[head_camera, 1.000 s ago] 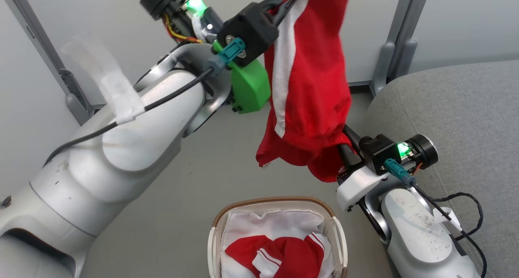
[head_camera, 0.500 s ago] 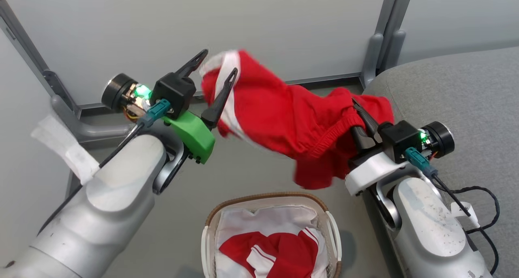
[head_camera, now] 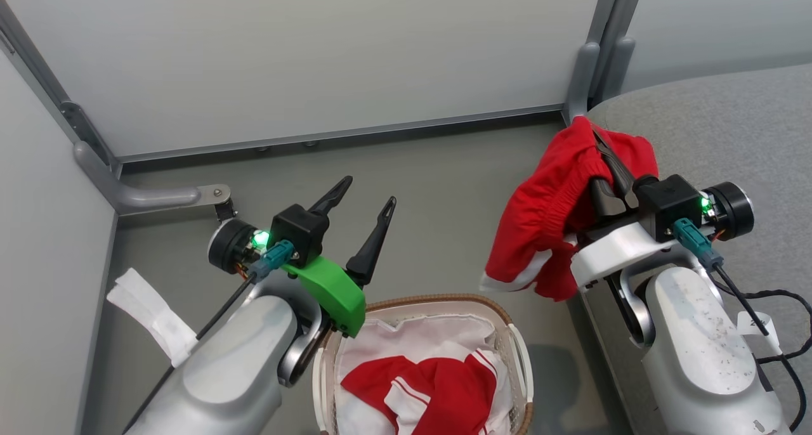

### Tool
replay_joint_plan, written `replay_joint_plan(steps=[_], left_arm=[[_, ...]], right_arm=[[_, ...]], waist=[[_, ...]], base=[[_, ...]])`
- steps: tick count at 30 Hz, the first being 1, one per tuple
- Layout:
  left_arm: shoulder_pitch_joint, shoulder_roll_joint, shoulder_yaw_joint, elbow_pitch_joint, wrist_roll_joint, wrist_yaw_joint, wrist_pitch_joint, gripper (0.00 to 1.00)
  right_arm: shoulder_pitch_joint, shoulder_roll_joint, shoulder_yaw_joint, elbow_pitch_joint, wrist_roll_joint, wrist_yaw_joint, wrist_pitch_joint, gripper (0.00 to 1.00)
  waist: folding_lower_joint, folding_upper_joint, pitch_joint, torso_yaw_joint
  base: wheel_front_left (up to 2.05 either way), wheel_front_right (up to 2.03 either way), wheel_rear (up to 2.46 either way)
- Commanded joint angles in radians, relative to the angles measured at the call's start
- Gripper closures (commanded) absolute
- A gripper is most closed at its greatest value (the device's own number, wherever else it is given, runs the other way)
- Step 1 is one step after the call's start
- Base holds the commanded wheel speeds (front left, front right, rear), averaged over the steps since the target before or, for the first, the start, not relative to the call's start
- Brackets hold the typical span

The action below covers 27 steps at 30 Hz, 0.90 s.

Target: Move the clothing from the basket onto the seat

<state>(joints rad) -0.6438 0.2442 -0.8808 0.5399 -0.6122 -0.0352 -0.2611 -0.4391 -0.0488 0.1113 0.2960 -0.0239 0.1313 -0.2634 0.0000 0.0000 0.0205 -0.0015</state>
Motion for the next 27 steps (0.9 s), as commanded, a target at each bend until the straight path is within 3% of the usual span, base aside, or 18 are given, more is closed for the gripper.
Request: replay_joint_plan(steps=[1, 13, 27], left_arm=[[0.029, -0.011, 0.015, -0.010, 0.006, 0.001, -0.004, 0.00], [0.155, -0.061, 0.124, -0.062, 0.093, -0.008, -0.003, 0.00], [0.180, -0.112, 0.204, -0.059, 0.186, -0.048, -0.003, 0.00]], right_arm=[[0.013, -0.003, -0.009, -0.008, -0.007, -0.001, -0.002, 1.00], [-0.025, -0.003, -0.046, -0.041, -0.039, -0.001, -0.002, 1.00], [0.020, -0.002, -0.159, -0.123, -0.103, -0.001, -0.002, 1.00]], waist=[[0.0000, 0.0000, 0.005, -0.006], [0.0000, 0.0000, 0.047, -0.093], [0.0000, 0.0000, 0.142, -0.315]], base=[[0.00, 0.00, 0.00], [0.00, 0.00, 0.00], [0.00, 0.00, 0.00]])
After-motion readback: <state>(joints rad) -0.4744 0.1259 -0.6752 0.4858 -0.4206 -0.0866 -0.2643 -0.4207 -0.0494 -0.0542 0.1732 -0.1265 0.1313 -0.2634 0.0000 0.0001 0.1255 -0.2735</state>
